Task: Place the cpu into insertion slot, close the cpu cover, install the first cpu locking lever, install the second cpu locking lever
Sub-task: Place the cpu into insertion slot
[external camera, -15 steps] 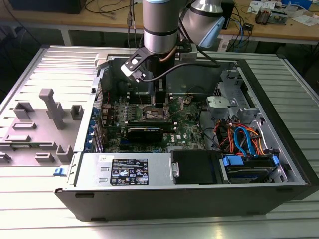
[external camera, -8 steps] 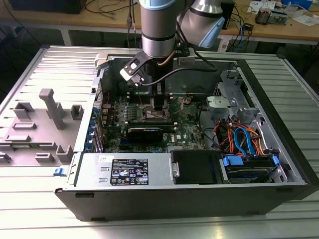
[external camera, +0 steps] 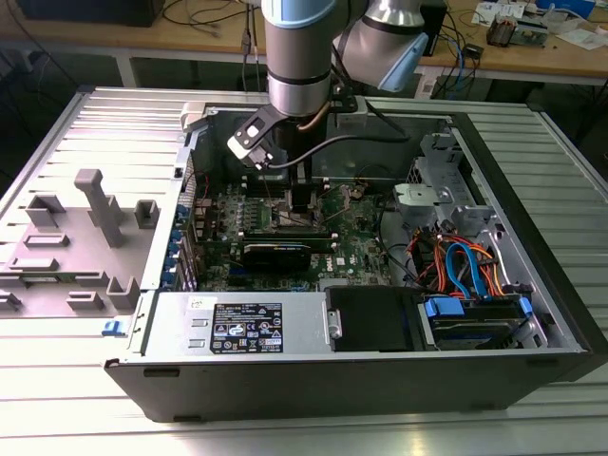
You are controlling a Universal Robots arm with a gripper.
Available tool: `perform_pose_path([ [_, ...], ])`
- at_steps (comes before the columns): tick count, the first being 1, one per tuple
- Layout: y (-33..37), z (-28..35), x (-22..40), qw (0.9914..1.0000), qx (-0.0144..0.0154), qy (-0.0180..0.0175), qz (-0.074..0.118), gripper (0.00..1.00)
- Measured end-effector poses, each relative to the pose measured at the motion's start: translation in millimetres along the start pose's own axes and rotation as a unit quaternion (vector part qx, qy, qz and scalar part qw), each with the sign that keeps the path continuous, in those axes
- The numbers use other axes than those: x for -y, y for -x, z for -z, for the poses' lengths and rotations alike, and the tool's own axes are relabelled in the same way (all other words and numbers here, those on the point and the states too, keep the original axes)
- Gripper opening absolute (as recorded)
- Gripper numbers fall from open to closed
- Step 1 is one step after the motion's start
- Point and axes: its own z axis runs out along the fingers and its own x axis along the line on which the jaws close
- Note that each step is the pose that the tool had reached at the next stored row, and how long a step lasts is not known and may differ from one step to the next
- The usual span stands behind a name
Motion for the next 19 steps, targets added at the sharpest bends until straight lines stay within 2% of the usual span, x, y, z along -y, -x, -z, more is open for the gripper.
perform_pose_path([
  [5,-2.3,-6.1,1.2,0.99997,-0.0006,0.0011,0.008,0.54],
  [11,-3.4,-12.3,2.3,0.99997,-0.0007,0.0022,0.008,0.54],
  [15,-3.5,-15.1,8.3,0.99998,-0.0007,0.0023,0.006,0.54],
  [19,-3.1,-19.2,9.1,1.0,-0.0002,0.0023,-0.001,0.54],
])
